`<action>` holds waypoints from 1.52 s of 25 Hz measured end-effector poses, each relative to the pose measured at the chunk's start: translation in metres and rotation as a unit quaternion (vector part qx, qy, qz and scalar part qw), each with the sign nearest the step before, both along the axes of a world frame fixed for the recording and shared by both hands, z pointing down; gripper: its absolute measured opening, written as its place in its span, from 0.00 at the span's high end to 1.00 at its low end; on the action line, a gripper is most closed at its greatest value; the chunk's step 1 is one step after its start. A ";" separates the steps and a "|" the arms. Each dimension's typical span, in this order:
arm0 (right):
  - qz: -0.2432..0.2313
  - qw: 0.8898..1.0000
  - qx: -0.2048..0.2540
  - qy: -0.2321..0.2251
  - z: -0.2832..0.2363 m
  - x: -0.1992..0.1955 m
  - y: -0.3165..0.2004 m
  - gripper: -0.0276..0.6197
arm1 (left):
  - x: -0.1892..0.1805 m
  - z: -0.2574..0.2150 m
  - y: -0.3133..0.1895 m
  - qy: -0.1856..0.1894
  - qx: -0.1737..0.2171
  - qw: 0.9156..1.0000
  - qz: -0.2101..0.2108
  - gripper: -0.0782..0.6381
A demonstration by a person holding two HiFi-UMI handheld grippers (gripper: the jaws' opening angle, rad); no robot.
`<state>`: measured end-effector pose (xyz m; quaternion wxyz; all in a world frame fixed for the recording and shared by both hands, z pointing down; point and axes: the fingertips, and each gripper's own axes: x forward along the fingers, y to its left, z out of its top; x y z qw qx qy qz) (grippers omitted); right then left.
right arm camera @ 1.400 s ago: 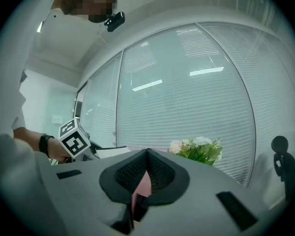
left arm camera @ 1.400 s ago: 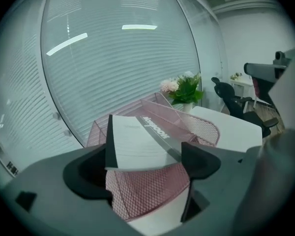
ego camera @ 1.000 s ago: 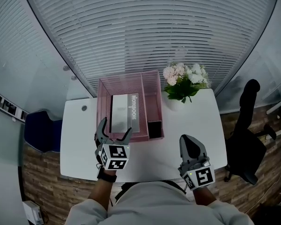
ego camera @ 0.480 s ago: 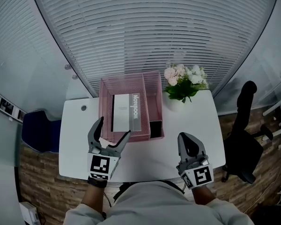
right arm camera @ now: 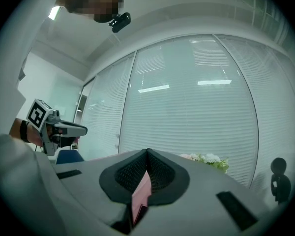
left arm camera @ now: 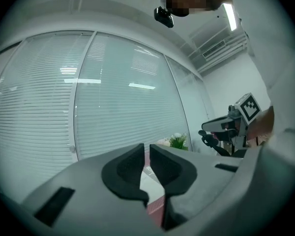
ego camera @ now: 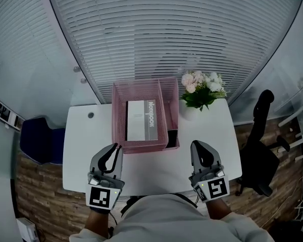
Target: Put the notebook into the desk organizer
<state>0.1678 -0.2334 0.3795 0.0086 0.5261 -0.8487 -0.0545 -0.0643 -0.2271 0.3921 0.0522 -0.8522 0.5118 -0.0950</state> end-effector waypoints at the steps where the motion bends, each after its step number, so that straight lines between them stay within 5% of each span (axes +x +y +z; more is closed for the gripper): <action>1: 0.000 1.000 0.000 0.001 -0.001 -0.003 0.000 0.94 | -0.006 0.001 0.002 0.002 -0.001 1.000 -0.004 0.84; 12: 0.002 1.000 -0.004 0.025 -0.003 -0.022 0.006 0.94 | -0.041 0.001 0.009 0.017 -0.001 1.000 -0.024 0.88; 38: -0.003 1.000 0.007 0.027 -0.007 -0.027 0.010 0.94 | -0.040 0.006 0.008 0.034 -0.016 0.999 -0.025 0.88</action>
